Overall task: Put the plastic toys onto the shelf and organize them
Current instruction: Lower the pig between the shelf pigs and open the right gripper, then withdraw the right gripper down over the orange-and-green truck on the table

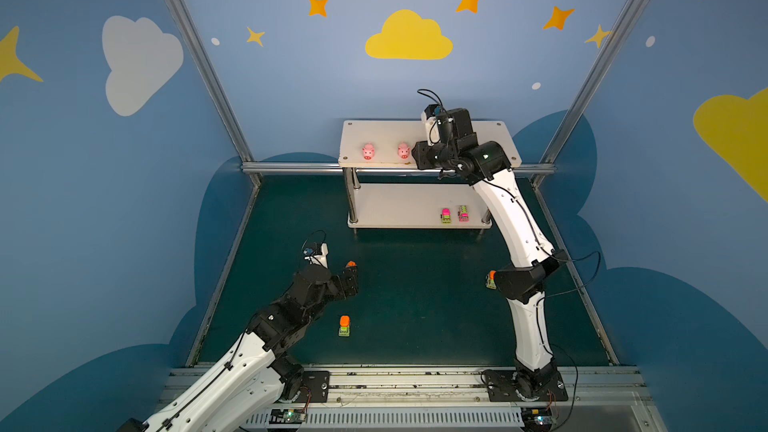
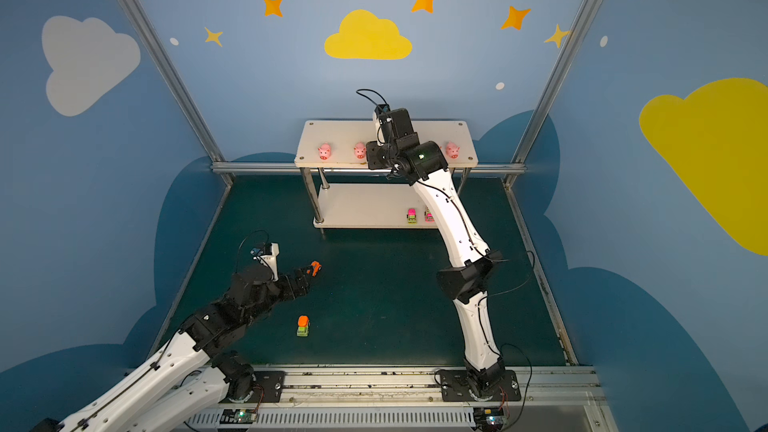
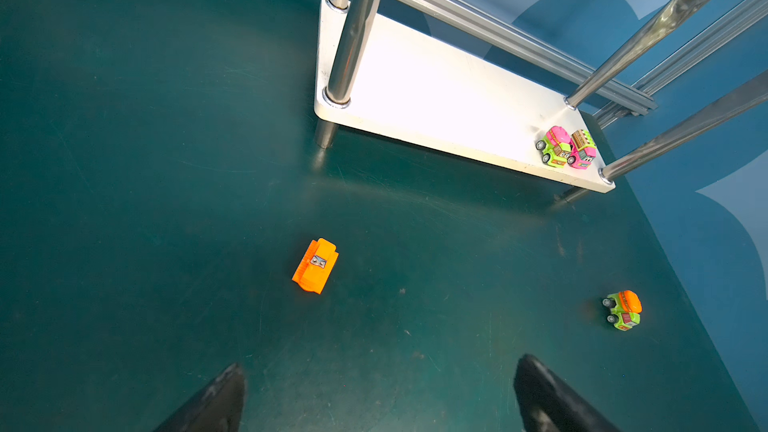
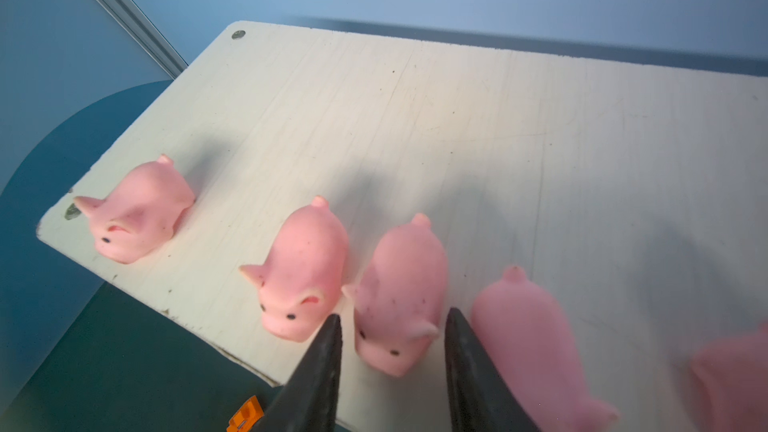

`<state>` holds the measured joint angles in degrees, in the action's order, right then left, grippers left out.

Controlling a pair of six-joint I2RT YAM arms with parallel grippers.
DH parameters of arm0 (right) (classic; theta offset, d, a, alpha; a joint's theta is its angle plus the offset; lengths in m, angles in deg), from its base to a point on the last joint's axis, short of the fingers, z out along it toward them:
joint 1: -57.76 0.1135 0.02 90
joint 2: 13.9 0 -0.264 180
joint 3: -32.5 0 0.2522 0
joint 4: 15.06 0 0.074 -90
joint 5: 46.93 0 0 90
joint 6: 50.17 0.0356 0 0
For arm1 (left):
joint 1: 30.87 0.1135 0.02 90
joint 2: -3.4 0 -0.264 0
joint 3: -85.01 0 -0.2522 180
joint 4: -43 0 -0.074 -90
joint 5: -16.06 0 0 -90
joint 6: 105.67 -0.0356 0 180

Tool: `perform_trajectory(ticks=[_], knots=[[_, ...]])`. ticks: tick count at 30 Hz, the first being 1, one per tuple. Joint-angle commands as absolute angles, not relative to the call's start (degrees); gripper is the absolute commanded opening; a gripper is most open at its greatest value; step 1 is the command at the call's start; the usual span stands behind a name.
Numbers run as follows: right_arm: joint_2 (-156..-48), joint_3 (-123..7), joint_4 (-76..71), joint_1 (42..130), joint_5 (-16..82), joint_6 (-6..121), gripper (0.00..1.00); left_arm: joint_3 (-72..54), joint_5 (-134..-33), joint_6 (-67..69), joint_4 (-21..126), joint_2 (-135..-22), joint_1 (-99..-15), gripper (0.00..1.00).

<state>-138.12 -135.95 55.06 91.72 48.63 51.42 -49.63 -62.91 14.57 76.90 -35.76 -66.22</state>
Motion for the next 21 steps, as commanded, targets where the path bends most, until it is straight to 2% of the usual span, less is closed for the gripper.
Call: perform_trajectory(ticks=[1, 9, 21], knots=[[-138.0, -136.0, 54.4, 92.0, 48.0, 51.6, 0.42, -49.8, -62.4, 14.1, 77.8, -35.0, -66.0, 1.0], [-137.1, -136.0, 53.5, 92.2, 48.1, 51.4, 0.49, -50.0, -62.2, 14.2, 78.0, -33.8, -66.0, 1.0], [-135.5, -136.0, 50.8, 92.1, 45.7, 51.8, 0.51, -49.3, -61.7, 14.1, 78.7, -32.9, -66.0, 1.0]])
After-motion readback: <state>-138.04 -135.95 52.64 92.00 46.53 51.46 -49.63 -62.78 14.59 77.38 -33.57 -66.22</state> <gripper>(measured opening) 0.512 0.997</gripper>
